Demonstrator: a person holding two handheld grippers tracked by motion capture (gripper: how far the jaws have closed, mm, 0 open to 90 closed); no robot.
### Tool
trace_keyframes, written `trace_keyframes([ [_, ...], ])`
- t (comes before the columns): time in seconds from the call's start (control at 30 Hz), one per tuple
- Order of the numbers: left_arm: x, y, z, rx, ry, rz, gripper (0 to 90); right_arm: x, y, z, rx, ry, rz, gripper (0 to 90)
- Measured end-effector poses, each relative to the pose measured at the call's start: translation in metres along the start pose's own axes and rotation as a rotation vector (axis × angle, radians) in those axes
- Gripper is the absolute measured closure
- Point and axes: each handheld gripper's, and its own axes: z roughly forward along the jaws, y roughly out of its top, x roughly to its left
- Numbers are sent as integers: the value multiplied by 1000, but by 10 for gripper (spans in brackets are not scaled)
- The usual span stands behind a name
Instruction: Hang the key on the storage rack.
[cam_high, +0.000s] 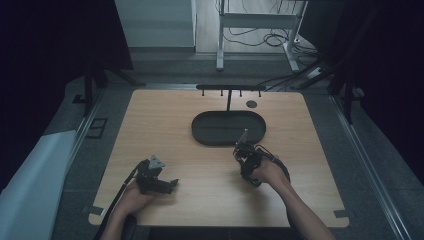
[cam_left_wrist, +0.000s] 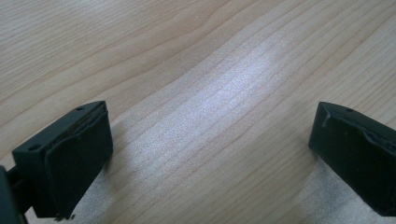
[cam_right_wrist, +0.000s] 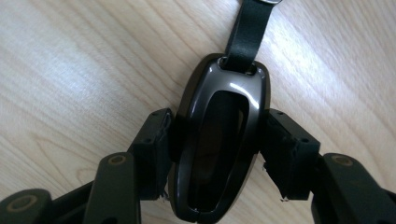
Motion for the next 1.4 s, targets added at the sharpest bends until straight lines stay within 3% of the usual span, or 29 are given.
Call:
trace_keyframes([
  [0.1,0,0,0,0,0,0,0,0,-2,-2,4,-22,-28,466],
  [0.57,0,0,0,0,0,0,0,-11,-4,-40,-73,15,-43,478],
  [1.4,0,0,0,-5,2,-1,0,-45,-7,-100,-146,4,15,485],
])
